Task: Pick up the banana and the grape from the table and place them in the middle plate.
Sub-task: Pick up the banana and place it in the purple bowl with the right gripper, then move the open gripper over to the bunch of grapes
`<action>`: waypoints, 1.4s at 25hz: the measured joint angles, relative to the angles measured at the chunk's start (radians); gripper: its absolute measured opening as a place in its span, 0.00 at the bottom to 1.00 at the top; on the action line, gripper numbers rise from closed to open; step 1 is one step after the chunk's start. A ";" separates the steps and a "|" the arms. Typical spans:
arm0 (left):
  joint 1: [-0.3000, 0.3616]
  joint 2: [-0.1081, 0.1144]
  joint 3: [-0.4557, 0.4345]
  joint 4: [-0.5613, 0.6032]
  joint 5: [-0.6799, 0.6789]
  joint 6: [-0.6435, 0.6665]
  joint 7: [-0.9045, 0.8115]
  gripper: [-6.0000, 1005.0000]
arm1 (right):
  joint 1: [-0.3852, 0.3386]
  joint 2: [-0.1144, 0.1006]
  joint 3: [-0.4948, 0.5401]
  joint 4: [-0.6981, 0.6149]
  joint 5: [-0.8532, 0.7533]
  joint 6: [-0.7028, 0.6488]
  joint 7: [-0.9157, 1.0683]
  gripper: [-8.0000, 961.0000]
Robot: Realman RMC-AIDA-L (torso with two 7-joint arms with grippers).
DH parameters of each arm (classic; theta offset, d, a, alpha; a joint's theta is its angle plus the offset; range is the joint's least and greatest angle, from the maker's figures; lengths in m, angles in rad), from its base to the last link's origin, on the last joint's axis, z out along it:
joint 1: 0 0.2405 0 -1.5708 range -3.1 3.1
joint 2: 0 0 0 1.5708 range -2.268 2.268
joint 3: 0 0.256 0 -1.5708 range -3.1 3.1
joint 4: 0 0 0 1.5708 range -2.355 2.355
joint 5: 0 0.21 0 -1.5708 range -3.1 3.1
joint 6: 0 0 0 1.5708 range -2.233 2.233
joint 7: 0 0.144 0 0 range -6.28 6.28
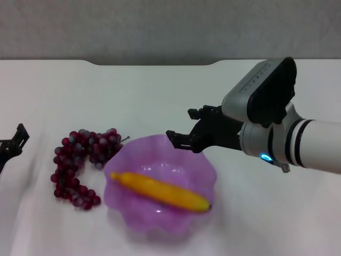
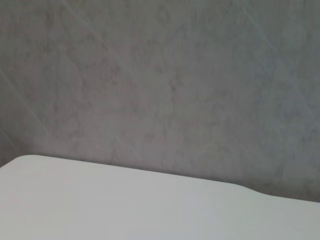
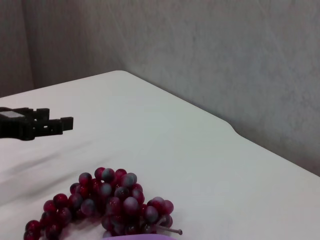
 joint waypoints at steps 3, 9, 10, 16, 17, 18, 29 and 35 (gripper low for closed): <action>0.000 0.001 0.000 0.000 -0.001 0.000 -0.001 0.81 | -0.004 0.001 -0.010 0.000 0.000 -0.026 -0.002 0.63; 0.002 0.002 0.000 0.000 0.000 0.000 0.000 0.81 | -0.025 0.000 -0.024 0.001 -0.001 -0.090 -0.021 0.89; 0.002 0.002 0.000 0.000 0.000 0.000 0.000 0.81 | -0.036 0.000 -0.031 0.003 -0.001 -0.117 -0.029 0.91; 0.003 0.002 0.000 0.000 0.001 0.000 -0.001 0.81 | -0.107 0.001 -0.087 -0.009 0.000 -0.337 -0.075 0.94; 0.003 0.001 0.000 0.000 0.001 0.000 -0.001 0.81 | -0.114 0.000 -0.093 -0.022 0.000 -0.374 -0.075 0.94; 0.002 0.001 0.000 0.000 0.002 0.000 -0.001 0.81 | -0.118 0.000 -0.097 -0.043 0.000 -0.410 -0.075 0.94; 0.003 -0.001 0.001 0.002 0.002 0.000 -0.003 0.81 | -0.094 -0.001 -0.232 -0.384 -0.038 -0.987 0.103 0.94; 0.004 -0.001 0.001 0.001 0.002 0.000 -0.007 0.81 | -0.062 -0.001 -0.336 -0.595 -0.196 -1.290 0.402 0.94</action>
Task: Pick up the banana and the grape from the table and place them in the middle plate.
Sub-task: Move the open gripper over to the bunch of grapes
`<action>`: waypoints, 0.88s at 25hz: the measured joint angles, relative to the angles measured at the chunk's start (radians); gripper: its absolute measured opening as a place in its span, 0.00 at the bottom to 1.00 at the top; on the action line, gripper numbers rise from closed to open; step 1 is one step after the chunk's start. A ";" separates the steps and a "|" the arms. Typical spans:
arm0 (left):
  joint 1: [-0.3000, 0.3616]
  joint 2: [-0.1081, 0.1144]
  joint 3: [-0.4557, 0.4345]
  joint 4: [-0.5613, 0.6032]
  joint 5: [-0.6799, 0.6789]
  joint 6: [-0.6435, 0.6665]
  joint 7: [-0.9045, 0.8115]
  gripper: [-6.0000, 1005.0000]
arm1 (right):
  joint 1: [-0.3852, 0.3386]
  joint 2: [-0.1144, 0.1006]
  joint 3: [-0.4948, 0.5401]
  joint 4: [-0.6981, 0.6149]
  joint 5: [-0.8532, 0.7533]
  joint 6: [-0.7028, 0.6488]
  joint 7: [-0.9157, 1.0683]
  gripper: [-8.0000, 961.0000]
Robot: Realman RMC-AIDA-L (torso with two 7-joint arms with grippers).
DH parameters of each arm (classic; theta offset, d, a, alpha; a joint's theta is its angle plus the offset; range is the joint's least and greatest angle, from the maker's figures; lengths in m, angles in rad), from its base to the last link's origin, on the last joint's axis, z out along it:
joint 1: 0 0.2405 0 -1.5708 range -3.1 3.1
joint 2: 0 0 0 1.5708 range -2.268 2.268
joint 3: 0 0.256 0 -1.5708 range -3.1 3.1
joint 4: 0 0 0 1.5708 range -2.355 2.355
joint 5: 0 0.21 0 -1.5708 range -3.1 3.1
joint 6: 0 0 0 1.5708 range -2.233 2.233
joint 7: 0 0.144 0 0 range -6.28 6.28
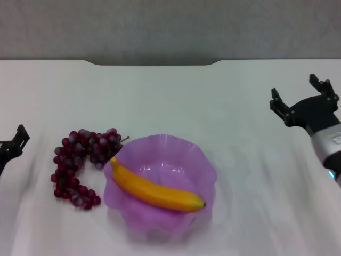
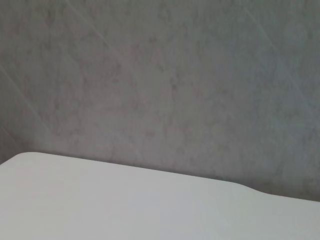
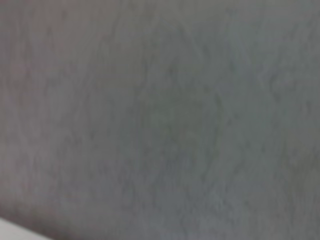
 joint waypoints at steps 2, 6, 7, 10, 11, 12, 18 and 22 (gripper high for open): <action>-0.001 0.000 0.001 0.000 0.000 0.000 0.000 0.81 | 0.013 0.001 -0.010 -0.060 -0.042 -0.051 0.099 0.94; -0.006 -0.001 0.006 0.004 0.000 0.000 -0.001 0.81 | 0.035 0.005 -0.026 -0.193 -0.103 -0.171 0.246 0.94; -0.009 -0.002 0.006 0.005 0.000 0.000 -0.001 0.81 | 0.039 0.008 -0.036 -0.230 -0.106 -0.226 0.277 0.94; -0.015 -0.003 0.007 0.006 0.001 0.000 -0.002 0.81 | 0.043 0.010 -0.057 -0.298 -0.103 -0.333 0.375 0.94; -0.015 -0.004 0.007 0.006 0.004 0.000 -0.002 0.81 | 0.042 0.009 -0.060 -0.310 -0.103 -0.350 0.411 0.94; -0.015 -0.004 0.007 0.006 0.006 0.000 -0.002 0.81 | 0.042 0.008 -0.060 -0.319 -0.103 -0.355 0.442 0.94; -0.020 0.003 0.038 0.058 0.012 -0.046 -0.012 0.81 | 0.039 0.008 -0.066 -0.362 -0.107 -0.332 0.542 0.94; -0.008 0.024 0.048 0.152 0.056 -0.061 -0.022 0.81 | 0.033 0.009 -0.095 -0.384 -0.106 -0.312 0.545 0.94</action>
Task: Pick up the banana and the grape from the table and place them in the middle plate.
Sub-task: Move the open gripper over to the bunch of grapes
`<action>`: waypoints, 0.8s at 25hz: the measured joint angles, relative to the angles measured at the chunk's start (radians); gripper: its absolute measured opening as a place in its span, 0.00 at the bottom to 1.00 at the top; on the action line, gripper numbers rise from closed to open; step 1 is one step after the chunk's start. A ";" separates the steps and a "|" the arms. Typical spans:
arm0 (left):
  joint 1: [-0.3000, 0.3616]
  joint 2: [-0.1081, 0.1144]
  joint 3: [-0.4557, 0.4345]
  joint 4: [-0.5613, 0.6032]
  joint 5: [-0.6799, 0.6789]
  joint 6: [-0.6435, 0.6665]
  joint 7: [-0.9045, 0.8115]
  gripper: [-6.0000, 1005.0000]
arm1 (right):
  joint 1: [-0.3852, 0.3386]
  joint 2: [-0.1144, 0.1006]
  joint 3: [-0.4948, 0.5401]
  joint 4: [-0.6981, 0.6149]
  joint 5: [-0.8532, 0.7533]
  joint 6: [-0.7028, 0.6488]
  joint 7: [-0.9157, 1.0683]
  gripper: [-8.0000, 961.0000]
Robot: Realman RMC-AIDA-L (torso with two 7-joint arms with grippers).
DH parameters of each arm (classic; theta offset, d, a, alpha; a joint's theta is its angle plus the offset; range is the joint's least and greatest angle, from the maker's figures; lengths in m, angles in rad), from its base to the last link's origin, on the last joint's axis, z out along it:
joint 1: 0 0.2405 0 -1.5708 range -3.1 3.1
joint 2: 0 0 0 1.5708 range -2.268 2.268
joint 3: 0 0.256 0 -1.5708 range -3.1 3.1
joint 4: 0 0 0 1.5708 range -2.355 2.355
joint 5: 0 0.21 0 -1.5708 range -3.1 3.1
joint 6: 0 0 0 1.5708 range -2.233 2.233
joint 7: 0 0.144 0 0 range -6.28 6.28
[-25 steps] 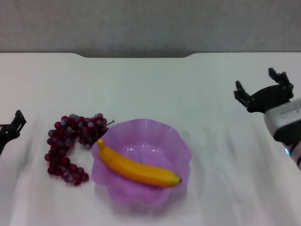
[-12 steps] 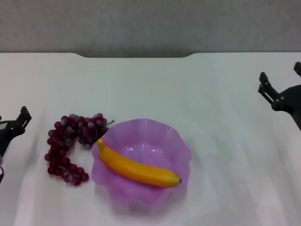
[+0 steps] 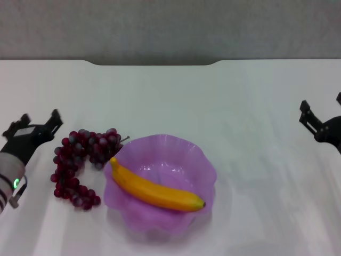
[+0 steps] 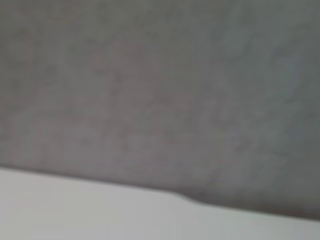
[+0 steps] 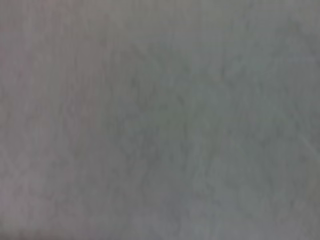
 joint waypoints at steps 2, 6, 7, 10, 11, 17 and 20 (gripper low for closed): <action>0.021 0.046 -0.006 0.119 0.075 -0.070 -0.051 0.81 | 0.002 0.000 -0.007 -0.002 -0.002 0.031 0.000 0.94; 0.048 0.118 -0.010 0.278 0.150 -0.187 -0.125 0.81 | 0.007 -0.001 -0.016 -0.001 -0.005 0.052 0.000 0.94; 0.053 0.137 -0.011 0.314 0.170 -0.222 -0.140 0.81 | 0.007 -0.001 -0.017 -0.001 -0.006 0.053 0.000 0.94; 0.062 0.187 -0.025 0.422 0.223 -0.345 -0.159 0.81 | 0.008 -0.001 -0.021 -0.003 -0.006 0.063 -0.001 0.94; 0.066 0.201 -0.035 0.461 0.243 -0.402 -0.160 0.81 | 0.008 -0.001 -0.022 -0.003 -0.006 0.070 -0.002 0.94; 0.090 0.258 -0.105 0.721 0.322 -0.760 -0.135 0.81 | 0.011 -0.002 -0.025 -0.004 -0.006 0.093 -0.004 0.94; 0.097 0.255 -0.180 0.832 0.318 -0.967 -0.027 0.81 | 0.011 -0.001 -0.034 -0.002 -0.006 0.094 -0.005 0.94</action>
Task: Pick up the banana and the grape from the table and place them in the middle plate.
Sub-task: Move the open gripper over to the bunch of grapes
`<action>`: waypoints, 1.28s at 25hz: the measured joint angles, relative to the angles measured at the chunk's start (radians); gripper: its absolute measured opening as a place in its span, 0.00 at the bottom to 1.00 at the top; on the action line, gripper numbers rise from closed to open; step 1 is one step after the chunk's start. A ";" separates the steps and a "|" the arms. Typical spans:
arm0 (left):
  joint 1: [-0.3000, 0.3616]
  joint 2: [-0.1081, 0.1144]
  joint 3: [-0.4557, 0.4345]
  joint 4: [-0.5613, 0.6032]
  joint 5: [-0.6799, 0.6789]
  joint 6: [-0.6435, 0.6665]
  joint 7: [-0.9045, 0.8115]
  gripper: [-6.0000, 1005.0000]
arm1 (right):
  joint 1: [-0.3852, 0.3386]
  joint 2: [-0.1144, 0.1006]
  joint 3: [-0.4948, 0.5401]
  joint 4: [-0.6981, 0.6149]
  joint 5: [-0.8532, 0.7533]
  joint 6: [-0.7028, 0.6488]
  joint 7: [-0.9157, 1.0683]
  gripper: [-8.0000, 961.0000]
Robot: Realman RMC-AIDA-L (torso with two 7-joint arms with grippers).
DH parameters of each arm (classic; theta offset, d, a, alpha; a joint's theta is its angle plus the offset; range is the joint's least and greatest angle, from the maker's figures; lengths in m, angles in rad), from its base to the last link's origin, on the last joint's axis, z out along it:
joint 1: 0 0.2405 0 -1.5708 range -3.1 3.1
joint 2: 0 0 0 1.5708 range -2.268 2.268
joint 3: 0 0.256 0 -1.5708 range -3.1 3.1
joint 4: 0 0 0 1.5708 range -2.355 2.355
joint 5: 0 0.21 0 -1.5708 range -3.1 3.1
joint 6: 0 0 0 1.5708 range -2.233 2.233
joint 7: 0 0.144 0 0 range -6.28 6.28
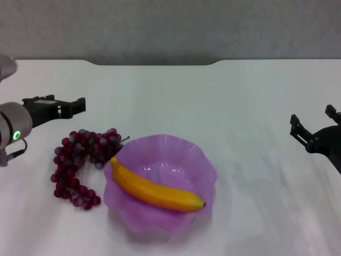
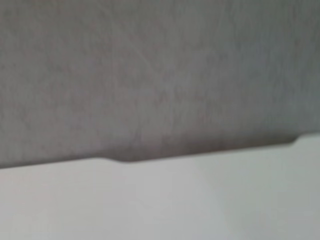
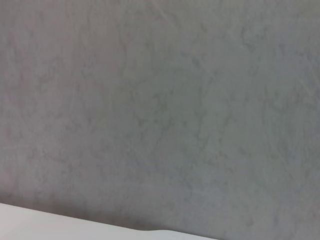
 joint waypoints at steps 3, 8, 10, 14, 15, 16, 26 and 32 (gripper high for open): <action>0.001 -0.048 -0.129 0.063 -0.075 -0.194 0.224 0.81 | 0.001 0.000 -0.006 0.004 0.000 0.001 0.000 0.94; -0.033 -0.234 -0.542 0.058 -0.262 -0.514 0.816 0.81 | 0.006 0.001 -0.013 0.005 0.000 0.004 0.000 0.94; -0.049 -0.272 -0.658 0.038 -0.269 -0.573 0.953 0.81 | 0.013 0.001 -0.021 0.007 0.000 0.015 0.000 0.94; -0.097 -0.267 -0.730 -0.060 -0.272 -0.611 1.079 0.81 | 0.017 0.002 -0.036 0.009 0.004 0.025 0.001 0.94; -0.110 -0.267 -0.728 -0.086 -0.264 -0.607 1.104 0.81 | 0.017 0.002 -0.037 0.009 0.005 0.025 0.000 0.94; -0.112 -0.269 -0.725 -0.098 -0.261 -0.601 1.120 0.81 | 0.016 0.003 -0.037 0.009 0.005 0.025 -0.001 0.94; -0.133 -0.280 -0.692 -0.232 -0.277 -0.446 1.173 0.79 | 0.013 0.003 -0.037 0.005 0.002 0.025 -0.003 0.94; -0.134 -0.277 -0.656 -0.286 -0.289 -0.388 1.162 0.78 | 0.011 0.003 -0.038 0.006 0.000 0.025 -0.003 0.94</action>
